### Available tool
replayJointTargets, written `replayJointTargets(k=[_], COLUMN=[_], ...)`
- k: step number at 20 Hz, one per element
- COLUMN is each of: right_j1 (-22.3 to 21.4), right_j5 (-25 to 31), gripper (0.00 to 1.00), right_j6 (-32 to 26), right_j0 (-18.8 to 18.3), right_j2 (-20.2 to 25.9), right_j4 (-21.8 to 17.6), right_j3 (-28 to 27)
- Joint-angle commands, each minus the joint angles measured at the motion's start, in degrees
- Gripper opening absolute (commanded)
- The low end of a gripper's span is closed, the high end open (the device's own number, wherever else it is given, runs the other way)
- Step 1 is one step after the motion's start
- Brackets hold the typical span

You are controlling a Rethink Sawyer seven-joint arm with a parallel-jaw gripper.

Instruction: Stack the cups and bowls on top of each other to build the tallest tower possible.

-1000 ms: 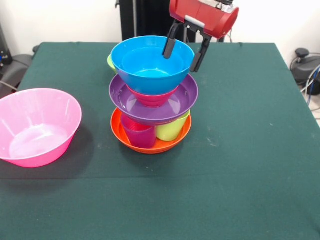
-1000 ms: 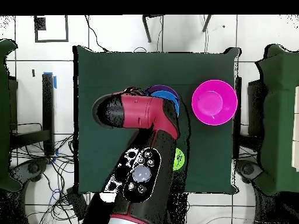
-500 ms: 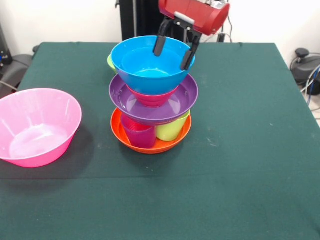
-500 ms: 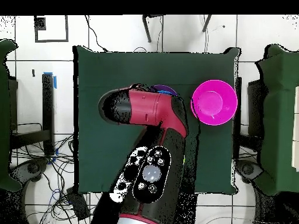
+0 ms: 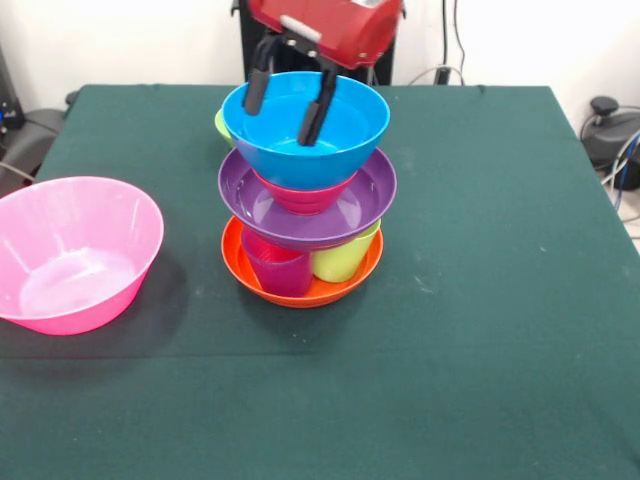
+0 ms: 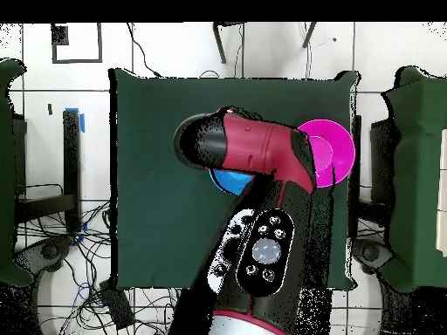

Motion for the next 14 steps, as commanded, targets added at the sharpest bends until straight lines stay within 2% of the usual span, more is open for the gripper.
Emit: replayJointTargets(k=[1,6,9,14], right_j1=[3.4,2.6,4.0,6.2], right_j5=[7.6,7.6,5.8,2.4], gripper=[1.0,1.0,1.0,1.0], right_j6=[-17.1,-24.1,-27.5,-28.7], right_j0=[-5.3,-9.2,-12.2,-15.5], right_j2=[11.4,16.5,20.7,26.2], right_j4=[-5.8,-8.2,-9.8,-11.3], right_j3=[-5.4,-4.6,-4.5,-2.3])
